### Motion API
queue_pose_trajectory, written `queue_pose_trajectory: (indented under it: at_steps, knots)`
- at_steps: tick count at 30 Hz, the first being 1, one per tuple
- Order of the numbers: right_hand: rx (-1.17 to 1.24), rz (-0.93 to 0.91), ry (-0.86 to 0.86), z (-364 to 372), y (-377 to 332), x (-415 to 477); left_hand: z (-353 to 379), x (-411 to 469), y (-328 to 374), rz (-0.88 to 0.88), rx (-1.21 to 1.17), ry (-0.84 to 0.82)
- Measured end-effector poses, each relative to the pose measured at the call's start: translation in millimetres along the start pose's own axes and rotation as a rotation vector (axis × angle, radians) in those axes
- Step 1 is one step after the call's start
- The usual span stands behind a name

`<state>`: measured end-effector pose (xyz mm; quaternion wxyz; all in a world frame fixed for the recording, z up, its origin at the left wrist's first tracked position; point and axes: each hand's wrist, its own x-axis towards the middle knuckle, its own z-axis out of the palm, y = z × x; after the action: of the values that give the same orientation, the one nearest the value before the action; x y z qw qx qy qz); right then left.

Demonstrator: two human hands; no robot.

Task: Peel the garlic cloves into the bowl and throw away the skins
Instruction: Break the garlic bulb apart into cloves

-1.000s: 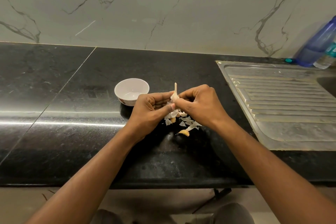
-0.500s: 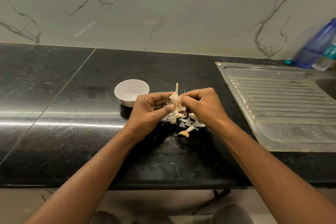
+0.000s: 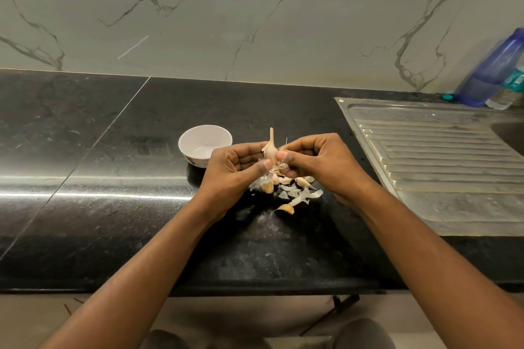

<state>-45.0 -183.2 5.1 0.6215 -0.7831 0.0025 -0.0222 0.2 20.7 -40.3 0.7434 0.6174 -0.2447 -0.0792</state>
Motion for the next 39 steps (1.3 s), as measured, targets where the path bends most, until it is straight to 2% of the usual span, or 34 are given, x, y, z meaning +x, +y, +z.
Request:
queue_pose_trajectory:
  at_steps: [3,8,11,14,17,28,34,39]
  knots:
    - [-0.014,0.014,0.08,-4,2,1,0,1,0,-0.001,0.016,0.045]
    - [-0.363,0.057,0.083,-8,6,1,1,2,1,-0.006,0.055,0.11]
    - [-0.493,0.004,0.116,-4,6,0,0,2,0,-0.016,0.08,0.119]
    - [-0.462,-0.069,0.159,1,-1,0,0,1,0,-0.015,0.087,0.123]
    - [-0.384,-0.074,0.082,8,-8,1,0,1,1,-0.007,0.092,0.106]
    - [-0.452,-0.088,0.051,10,-12,1,-1,-2,3,-0.029,0.087,0.059]
    - [-0.564,-0.17,0.183,29,-10,0,0,-3,3,0.029,0.176,0.089]
    - [-0.572,-0.195,0.211,35,-7,-2,0,-4,3,0.044,0.212,0.109]
